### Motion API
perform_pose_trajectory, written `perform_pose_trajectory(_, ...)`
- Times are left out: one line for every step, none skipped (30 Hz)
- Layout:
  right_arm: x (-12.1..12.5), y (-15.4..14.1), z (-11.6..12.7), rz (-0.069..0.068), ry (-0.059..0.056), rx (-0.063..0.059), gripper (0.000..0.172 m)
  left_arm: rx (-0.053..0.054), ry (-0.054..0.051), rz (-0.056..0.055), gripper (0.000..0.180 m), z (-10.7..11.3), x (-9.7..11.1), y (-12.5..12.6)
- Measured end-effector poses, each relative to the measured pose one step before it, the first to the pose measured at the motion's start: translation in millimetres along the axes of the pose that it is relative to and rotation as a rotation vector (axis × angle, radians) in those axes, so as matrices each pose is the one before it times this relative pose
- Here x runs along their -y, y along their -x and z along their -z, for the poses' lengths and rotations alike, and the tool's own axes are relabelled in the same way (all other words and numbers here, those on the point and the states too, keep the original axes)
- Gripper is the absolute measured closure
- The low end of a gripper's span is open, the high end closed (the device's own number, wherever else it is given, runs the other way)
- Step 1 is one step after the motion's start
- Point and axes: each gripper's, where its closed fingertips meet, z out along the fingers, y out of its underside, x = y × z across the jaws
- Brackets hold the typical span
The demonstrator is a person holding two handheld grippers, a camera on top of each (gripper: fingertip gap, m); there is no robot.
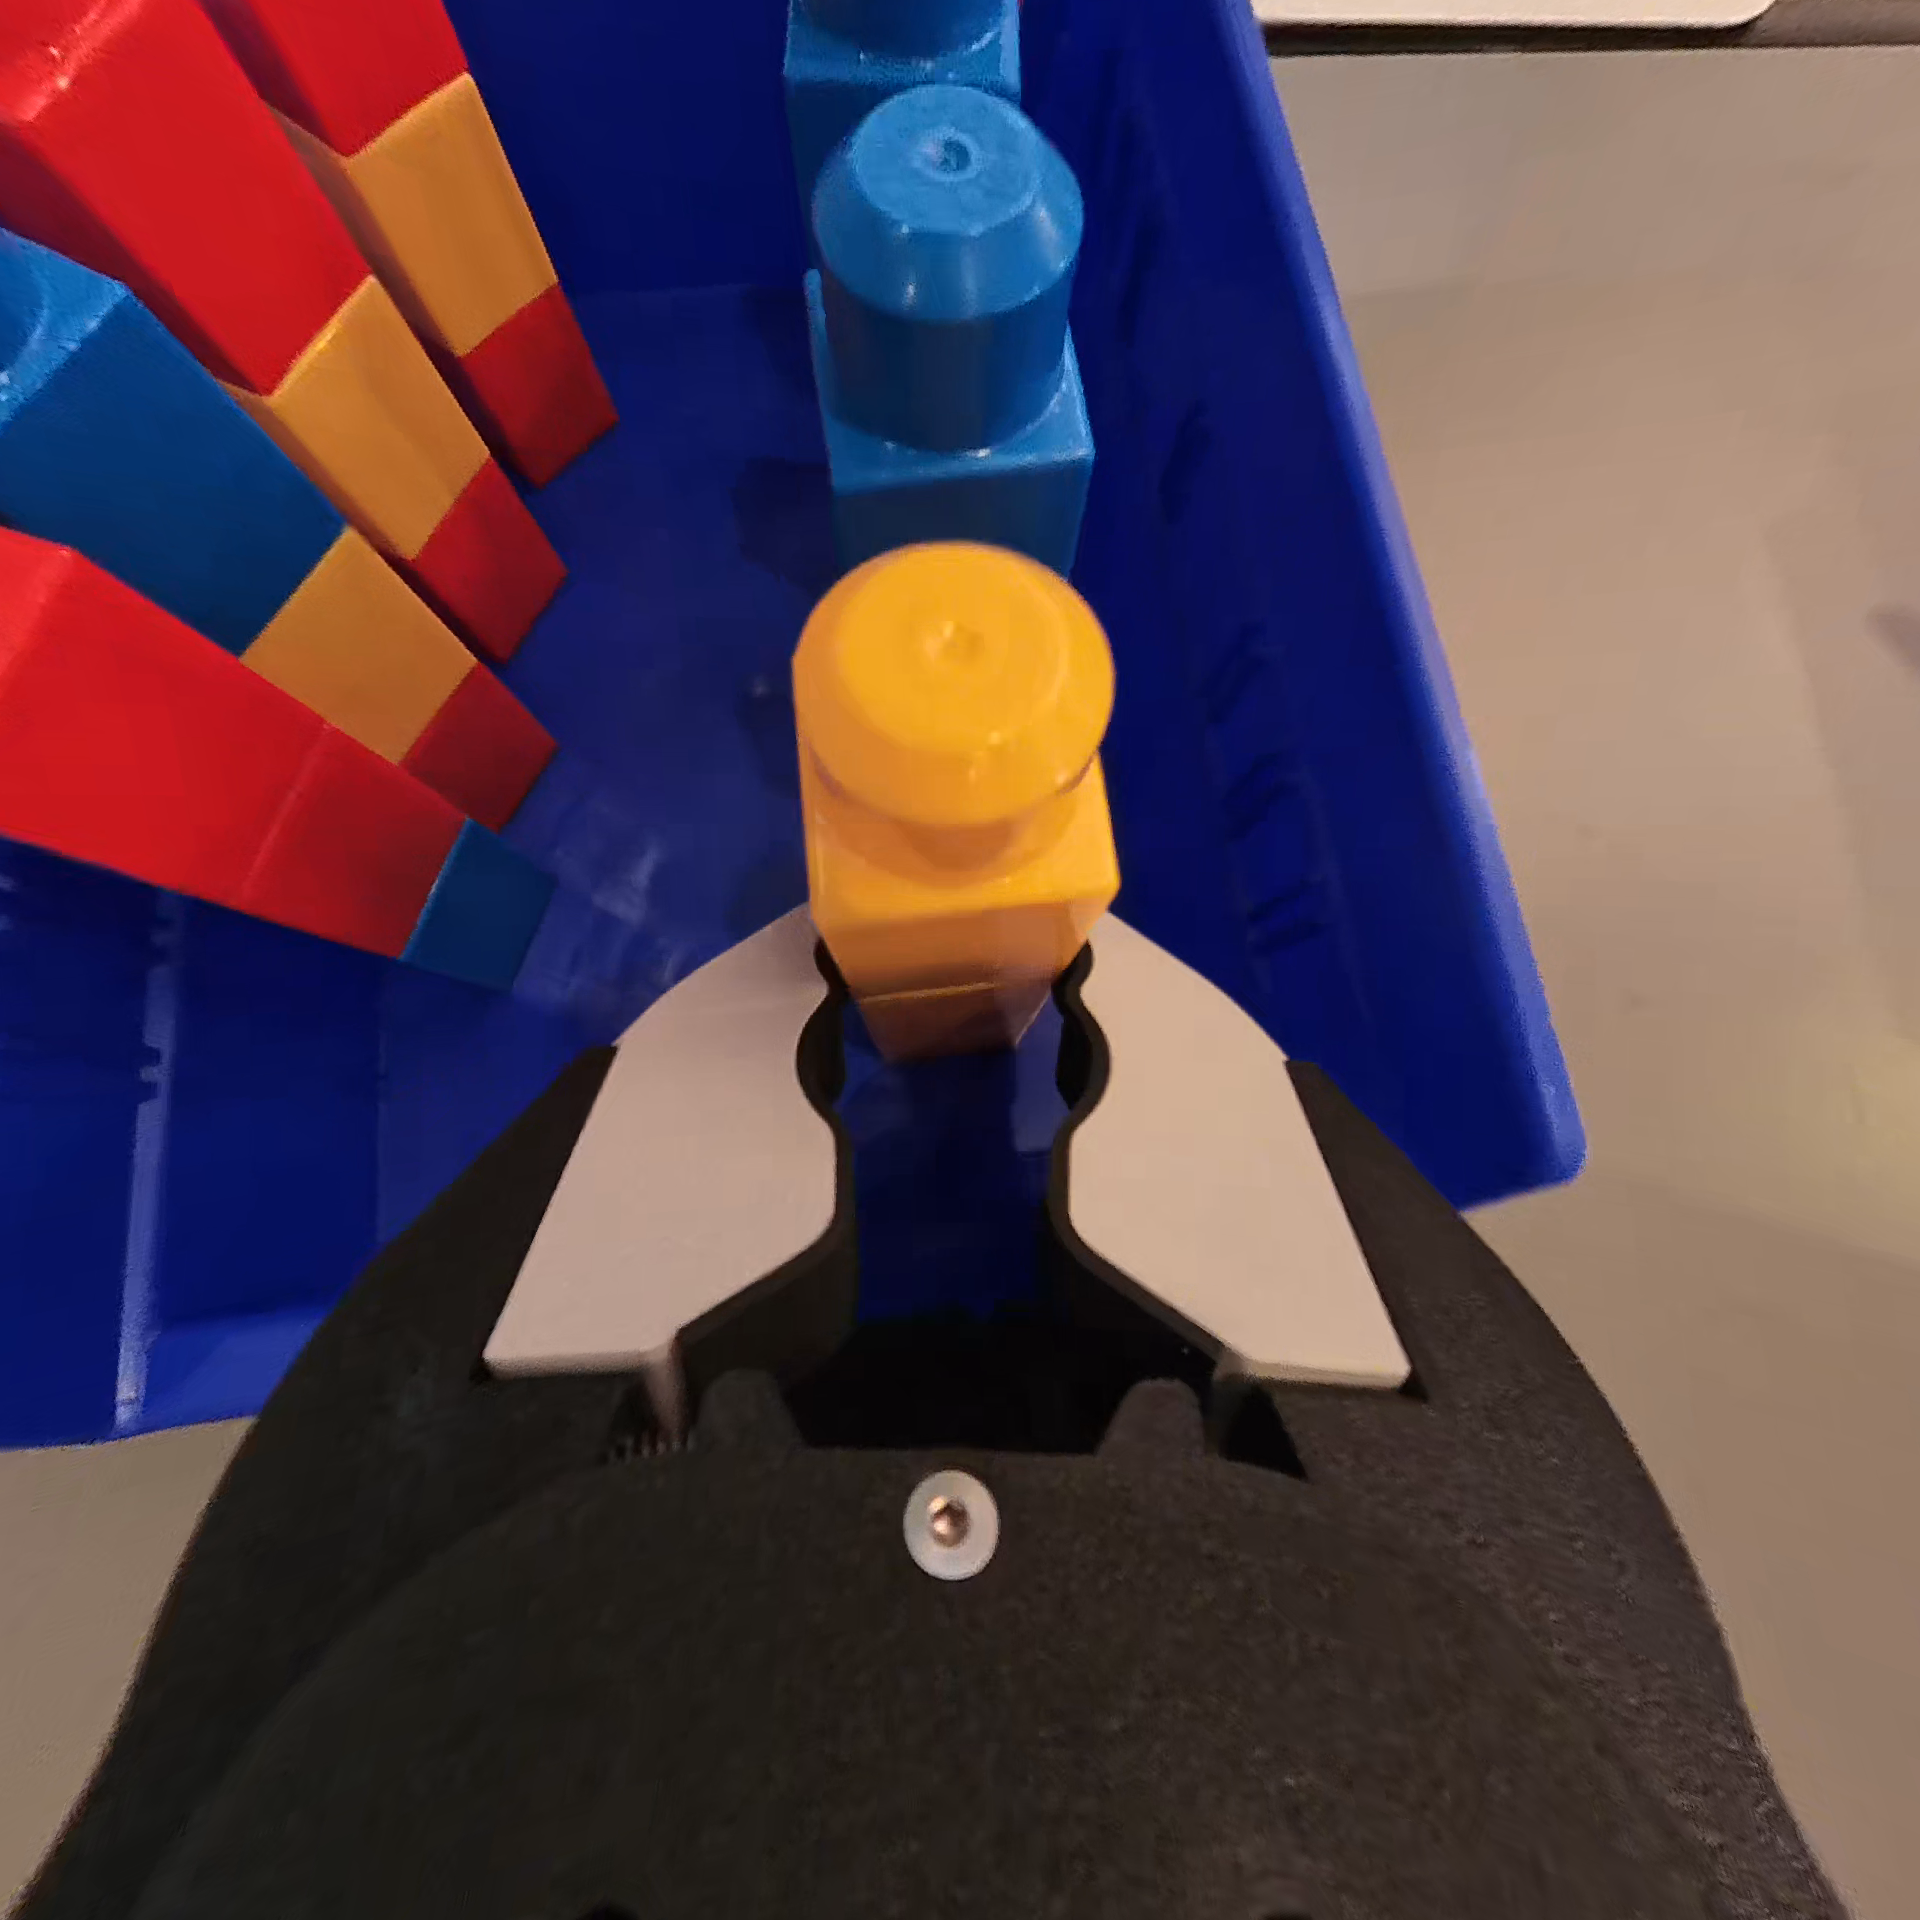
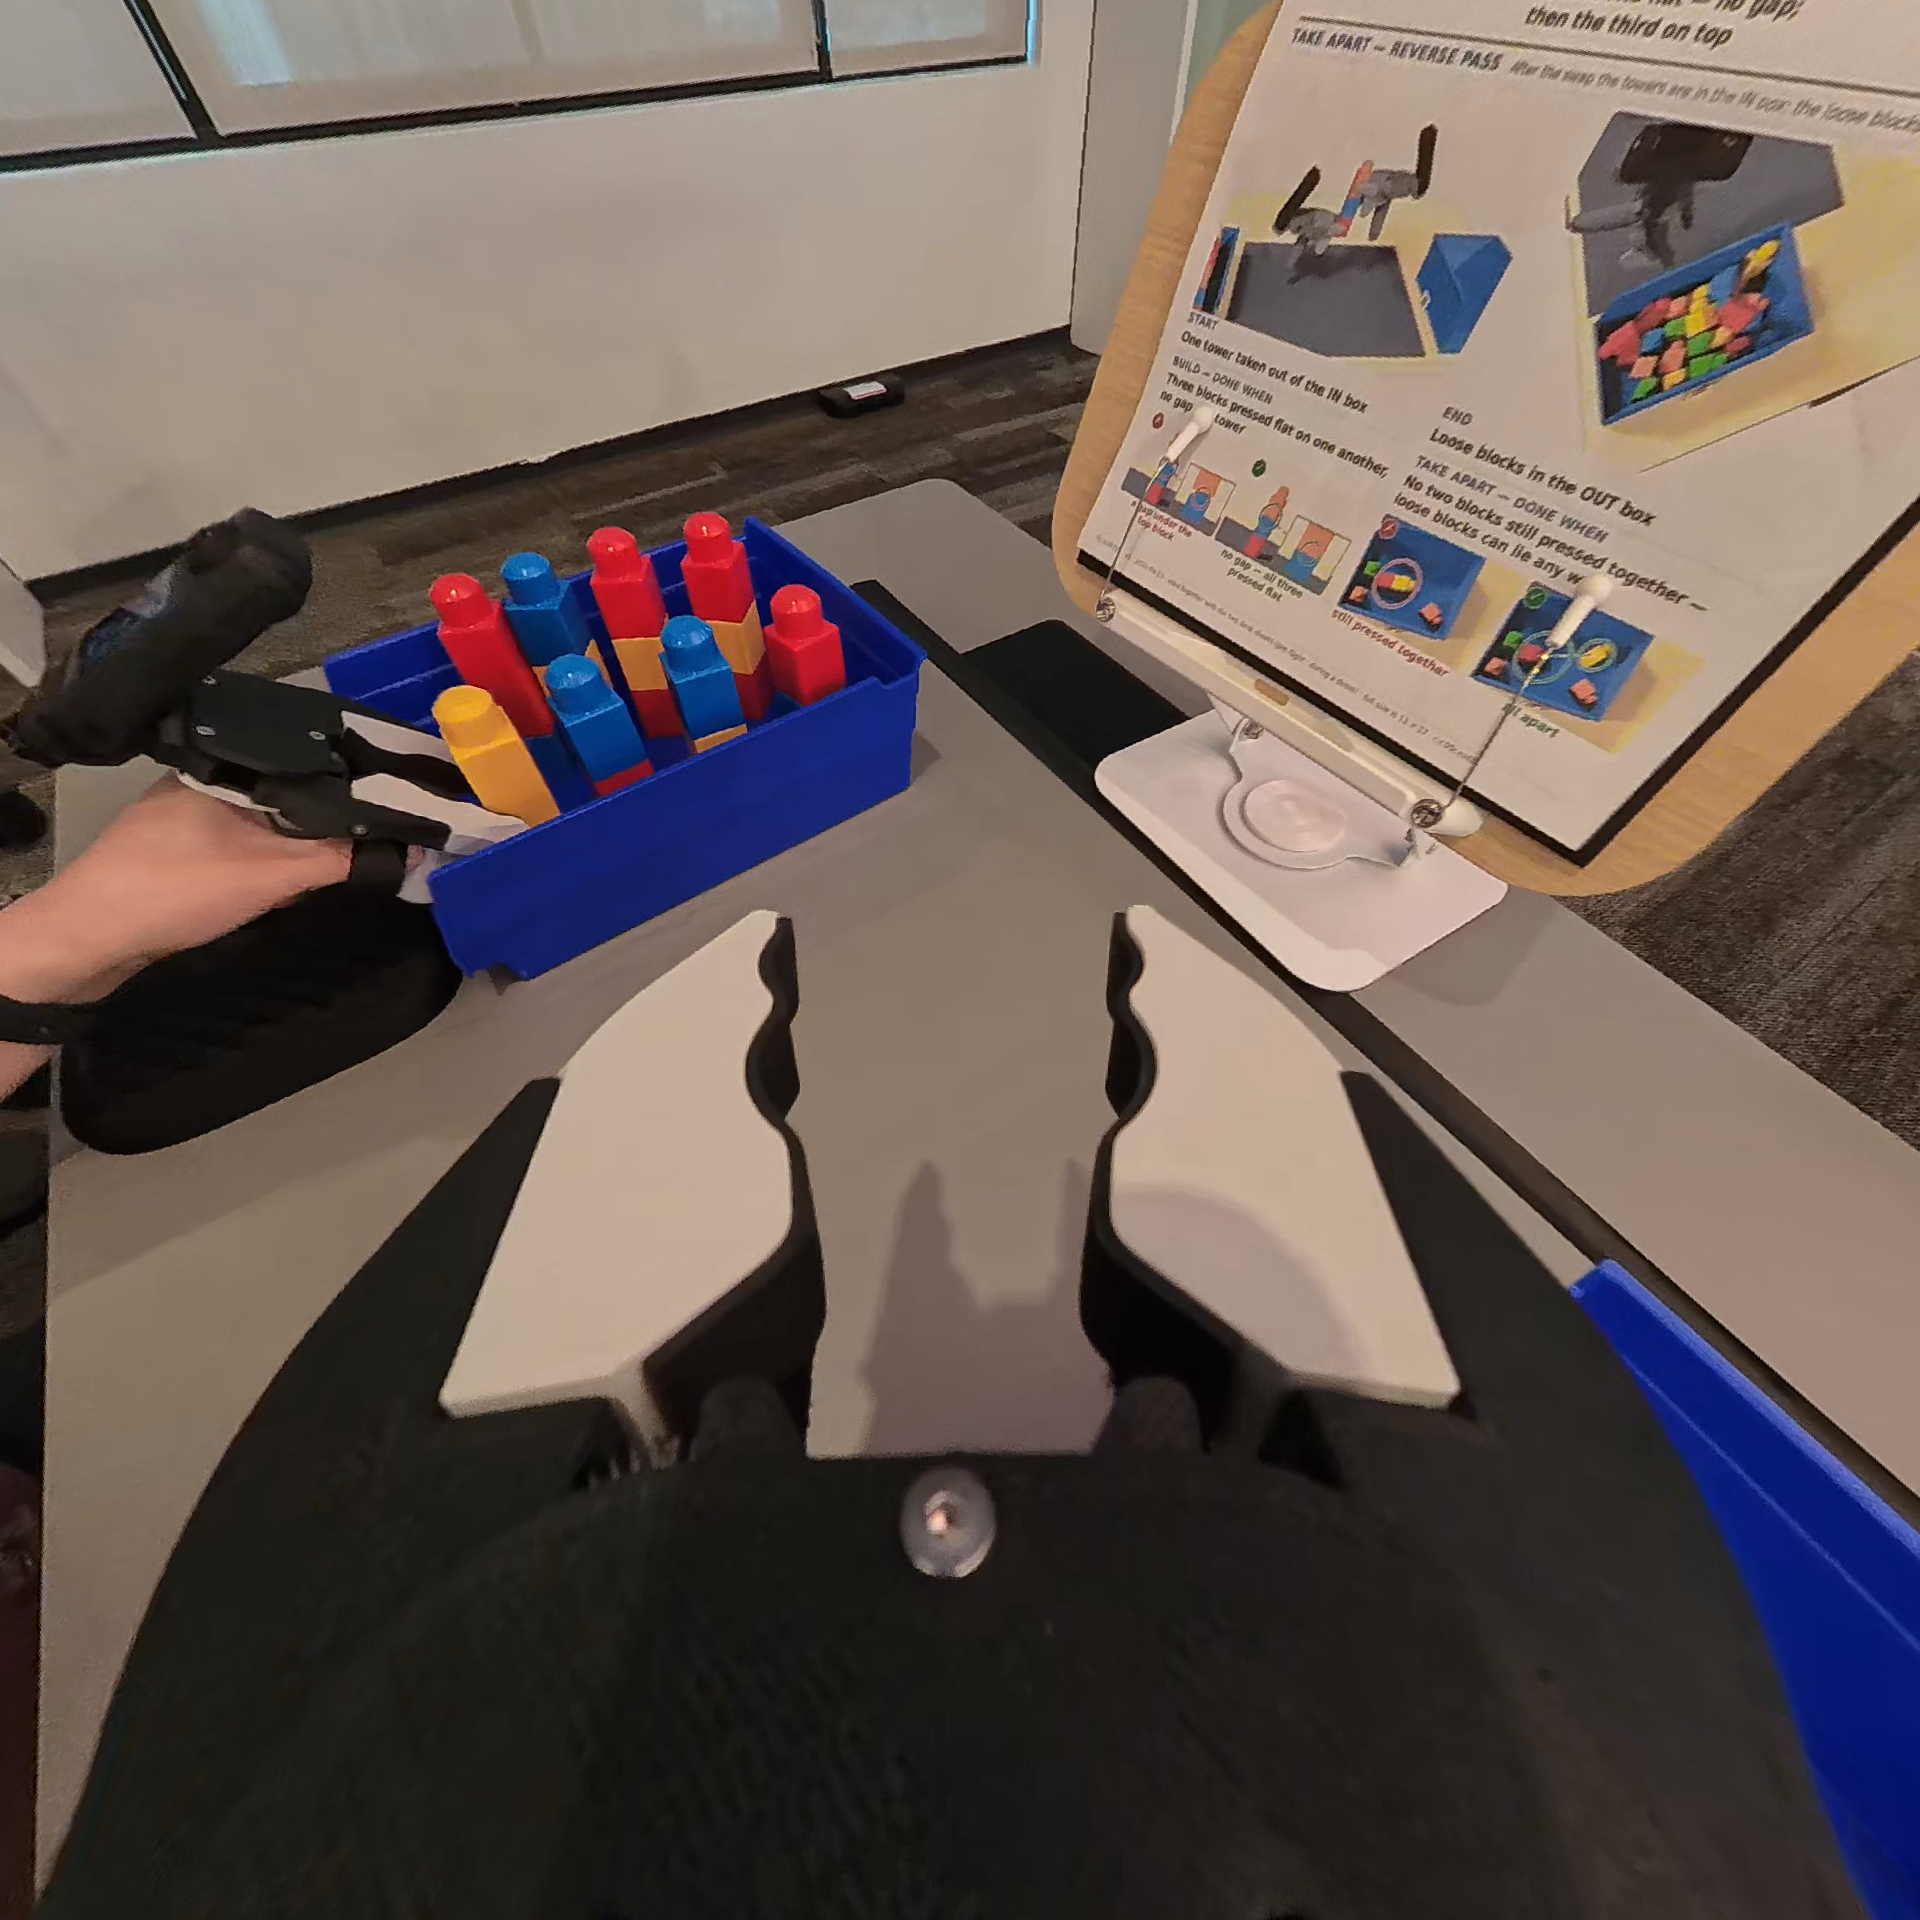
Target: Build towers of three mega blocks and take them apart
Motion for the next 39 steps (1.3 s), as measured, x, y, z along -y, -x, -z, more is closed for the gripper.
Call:
perform_pose_trajectory(-0.16,2.63,-2.04,0.0046,-0.0020,0.0139,0.114,-0.0182,-0.0182,0.0044,0.143,5.18,0.21,0.40)
perform_pose_trajectory(0.30,4.06,-2.33,0.0092,-0.0036,0.0201,0.114,-0.0113,-0.0223,0.0021,0.143,8.53,0.72,1.08)
perform_pose_trajectory(0.69,5.86,-2.95,0.0137,-0.0055,0.0270,0.114,-0.0063,-0.0267,-0.0075,0.143,11.58,2.59,1.17)
perform_pose_trajectory(1.11,7.63,-3.93,0.0179,-0.0065,0.0352,0.115,-0.0047,-0.0350,-0.0192,0.143,13.47,5.59,0.72)
perform_pose_trajectory(0.99,9.23,-5.12,0.0195,-0.0046,0.0450,0.115,-0.0056,-0.0346,-0.0236,0.143,14.39,8.25,0.17)
perform_pose_trajectory(0.51,10.71,-6.74,0.0174,-0.0010,0.0562,0.115,-0.0134,-0.0300,-0.0251,0.143,13.68,10.57,-1.52)
perform_pose_trajectory(0.30,12.22,-8.44,0.0128,0.0025,0.0704,0.115,-0.0340,-0.0311,-0.0267,0.143,12.51,13.61,-5.04)
perform_pose_trajectory(0.02,13.73,-10.34,0.0077,0.0055,0.0856,0.115,-0.0561,-0.0329,-0.0187,0.143,11.05,16.43,-9.03)
perform_pose_trajectory(0.52,14.39,-11.99,0.0052,0.0054,0.0962,0.115,-0.0850,-0.0386,-0.0103,0.143,8.92,19.43,-14.10)
perform_pose_trajectory(1.19,14.37,-12.90,0.0054,0.0002,0.1030,0.115,-0.1145,-0.0388,-0.0061,0.143,5.86,21.11,-19.29)
perform_pose_trajectory(2.62,13.78,-13.15,0.0043,-0.0104,0.1070,0.113,-0.1296,-0.0314,-0.0127,0.143,1.99,20.30,-22.66)
perform_pose_trajectory(3.82,11.46,-12.32,-0.0025,-0.0241,0.0994,0.112,-0.1264,-0.0269,-0.0221,0.143,-2.06,18.93,-22.50)
perform_pose_trajectory(4.15,7.62,-10.65,-0.0143,-0.0331,0.0794,0.110,-0.1138,-0.0213,-0.0313,0.143,-5.87,16.76,-19.60)
perform_pose_trajectory(3.31,3.54,-8.33,-0.0238,-0.0333,0.0543,0.106,-0.1046,-0.0121,-0.0346,0.143,-8.41,13.78,-16.74)
perform_pose_trajectory(2.18,0.33,-5.59,-0.0221,-0.0305,0.0284,0.102,-0.0946,-0.0113,-0.0255,0.143,-9.68,11.87,-13.45)
perform_pose_trajectory(1.49,-0.41,-2.74,-0.0118,-0.0289,0.0164,0.100,-0.0761,-0.0067,-0.0128,0.143,-10.21,9.94,-8.78)
perform_pose_trajectory(1.08,0.60,-0.52,-0.0062,-0.0256,0.0179,0.101,-0.0530,-0.0083,-0.0146,0.143,-9.94,8.43,-4.47)
perform_pose_trajectory(1.14,1.03,1.40,-0.0084,-0.0217,0.0171,0.101,-0.0386,-0.0005,-0.0174,0.143,-9.78,5.65,-1.71)
perform_pose_trajectory(0.78,0.80,2.61,-0.0140,-0.0189,0.0140,0.102,-0.0202,0.0011,-0.0116,0.143,-9.18,4.13,1.70)
perform_pose_trajectory(0.85,1.37,3.11,-0.0194,-0.0206,0.0169,0.103,-0.0183,0.0028,-0.0083,0.143,-8.85,2.19,2.57)
perform_pose_trajectory(1.28,1.98,3.32,-0.0203,-0.0245,0.0202,0.105,-0.0327,0.0065,-0.0032,0.143,-8.64,0.33,0.78)
perform_pose_trajectory(1.14,0.69,3.79,-0.0110,-0.0203,0.0114,0.107,-0.0254,0.0050,0.0046,0.144,-7.48,-0.59,2.04)
perform_pose_trajectory(0.60,-3.22,4.55,0.0064,-0.0127,-0.0165,0.122,-0.0171,-0.0015,0.0071,0.143,-6.16,-0.52,3.36)
perform_pose_trajectory(-0.18,-5.09,4.37,0.0079,-0.0060,-0.0277,0.131,-0.0159,-0.0163,0.0089,0.143,-4.04,0.57,3.29)
perform_pose_trajectory(0.05,-3.81,3.54,-0.0035,-0.0030,-0.0173,0.131,-0.0116,-0.0113,0.0061,0.143,-2.47,-0.86,3.86)
perform_pose_trajectory(1.99,-4.91,2.99,-0.0004,-0.0149,-0.0249,0.131,-0.0037,-0.0221,0.0153,0.144,-1.21,-0.36,4.91)
perform_pose_trajectory(3.30,-5.07,2.26,0.0076,-0.0257,-0.0281,0.132,0.0073,-0.0286,0.0224,0.143,-0.74,-0.31,6.14)
perform_pose_trajectory(2.93,-3.26,1.30,0.0082,-0.0232,-0.0138,0.132,0.0146,-0.0311,0.0147,0.132,-1.84,0.27,6.98)
perform_pose_trajectory(1.61,-2.86,0.40,0.0030,-0.0141,-0.0087,0.132,0.0145,-0.0190,0.0021,0.125,-2.53,-0.96,6.70)
perform_pose_trajectory(-0.44,-4.55,-0.11,0.0003,-0.0003,-0.0204,0.132,0.0058,-0.0004,-0.0007,0.127,-2.33,-2.67,4.95)
perform_pose_trajectory(-2.38,-4.80,-0.61,0.0028,0.0099,-0.0203,0.132,-0.0031,0.0006,0.0008,0.132,-1.59,-2.24,2.80)
perform_pose_trajectory(-3.36,-2.88,-1.01,-0.0004,0.0151,-0.0060,0.132,-0.0027,-0.0190,-0.0037,0.133,-0.97,0.36,1.92)
perform_pose_trajectory(-2.69,-1.97,-1.01,-0.0075,0.0088,0.0020,0.131,-0.0089,-0.0270,-0.0072,0.136,-0.43,1.25,0.49)
perform_pose_trajectory(-1.02,-1.43,-0.45,-0.0095,-0.0025,0.0044,0.132,-0.0149,-0.0276,-0.0073,0.144,-0.12,1.96,-0.80)
perform_pose_trajectory(-0.51,-1.30,0.18,-0.0066,-0.0053,0.0039,0.131,-0.0067,-0.0132,0.0043,0.145,-0.32,-0.10,-0.16)
perform_pose_trajectory(-1.23,-1.33,0.21,-0.0025,0.0017,-0.0009,0.132,0.0032,0.0032,0.0084,0.145,0.05,-1.80,1.39)
perform_pose_trajectory(-1.94,-1.57,0.01,0.0021,0.0127,-0.0113,0.132,-0.0009,0.0094,0.0034,0.145,0.25,-1.96,0.85)
perform_pose_trajectory(-0.84,-2.21,-0.05,0.0155,0.0105,-0.0274,0.131,0.0011,0.0064,0.0020,0.145,0.46,-1.04,0.83)
perform_pose_trajectory(1.49,-2.52,0.35,0.0295,-0.0035,-0.0361,0.130,-0.0015,0.0037,0.0060,0.145,0.52,0.19,0.45)
